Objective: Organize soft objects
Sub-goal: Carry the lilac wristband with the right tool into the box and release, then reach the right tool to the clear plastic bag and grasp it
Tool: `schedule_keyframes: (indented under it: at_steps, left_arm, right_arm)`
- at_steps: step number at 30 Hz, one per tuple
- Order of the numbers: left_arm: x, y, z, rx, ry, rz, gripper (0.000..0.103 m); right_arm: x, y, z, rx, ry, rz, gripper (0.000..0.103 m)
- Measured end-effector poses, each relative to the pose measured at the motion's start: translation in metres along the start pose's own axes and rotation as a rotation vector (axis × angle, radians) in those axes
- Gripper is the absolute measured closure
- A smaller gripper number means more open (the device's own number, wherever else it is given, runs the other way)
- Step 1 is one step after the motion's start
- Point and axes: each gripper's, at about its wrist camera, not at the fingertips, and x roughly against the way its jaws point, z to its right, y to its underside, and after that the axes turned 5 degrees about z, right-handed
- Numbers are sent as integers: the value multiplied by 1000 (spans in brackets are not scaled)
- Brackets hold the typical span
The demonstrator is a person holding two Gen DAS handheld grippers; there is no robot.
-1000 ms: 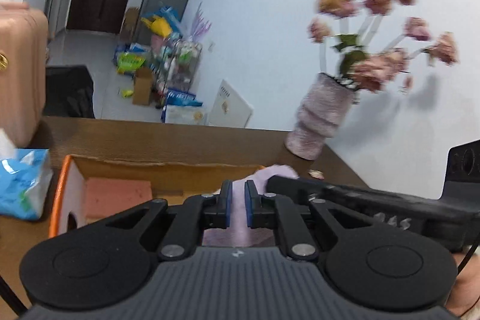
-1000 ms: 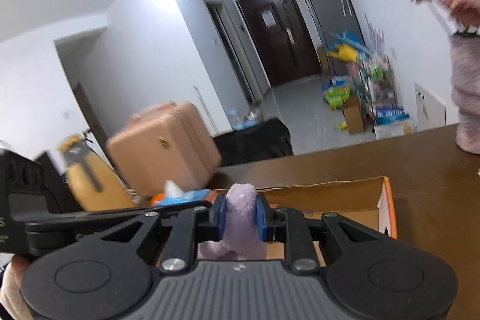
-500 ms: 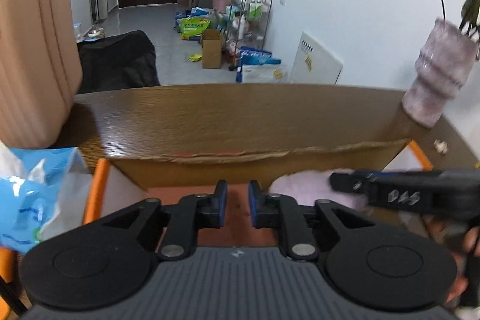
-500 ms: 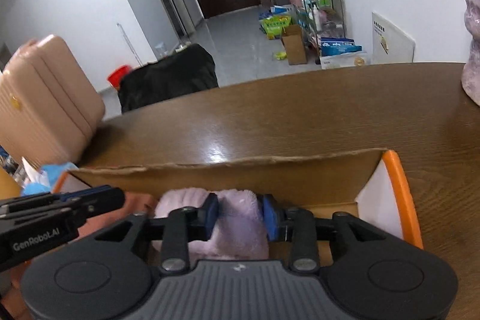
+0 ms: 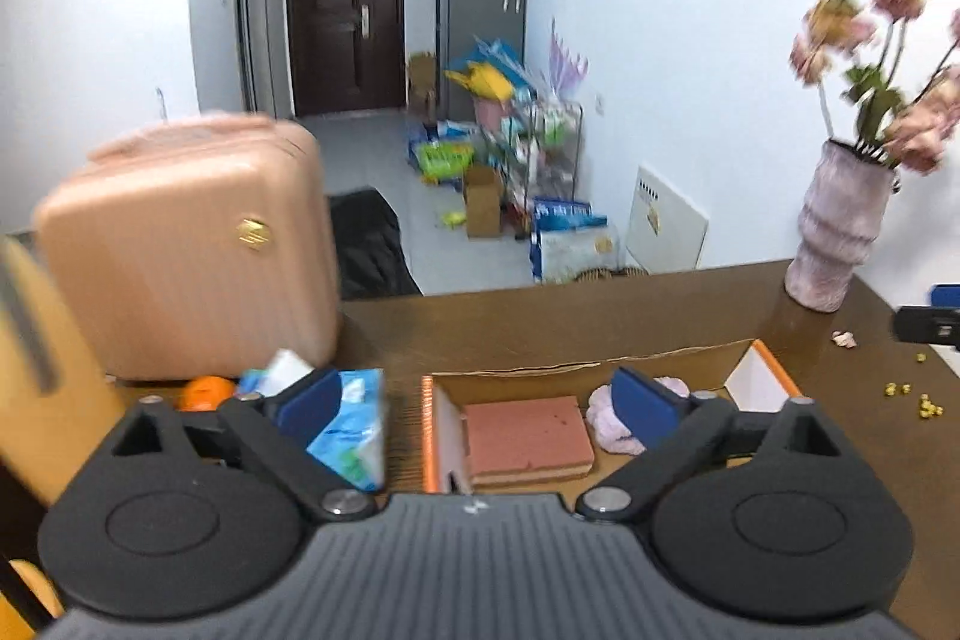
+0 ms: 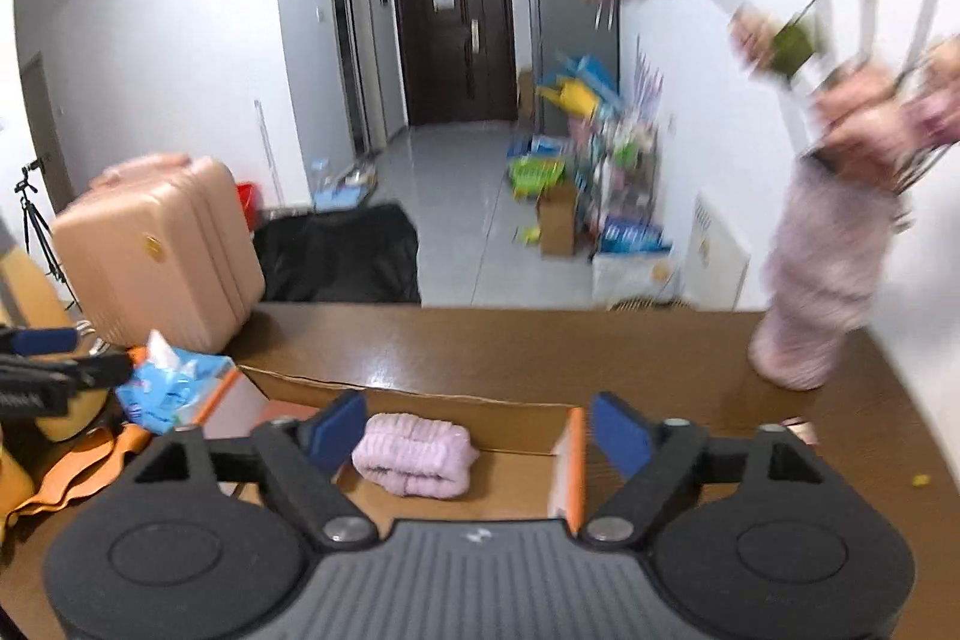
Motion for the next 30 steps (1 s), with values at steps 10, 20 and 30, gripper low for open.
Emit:
schedule_keyframes:
  at_steps: [10, 20, 30]
  left_arm:
    - [115, 26, 4, -27, -4, 94, 0]
    - [185, 105, -18, 108, 13, 158, 0]
    - [266, 213, -26, 135, 10, 241, 0]
  right_arm:
    - [138, 20, -9, 17, 33, 92, 10]
    - [214, 115, -17, -56, -60, 252, 3]
    - [279, 235, -46, -26, -49, 336, 0]
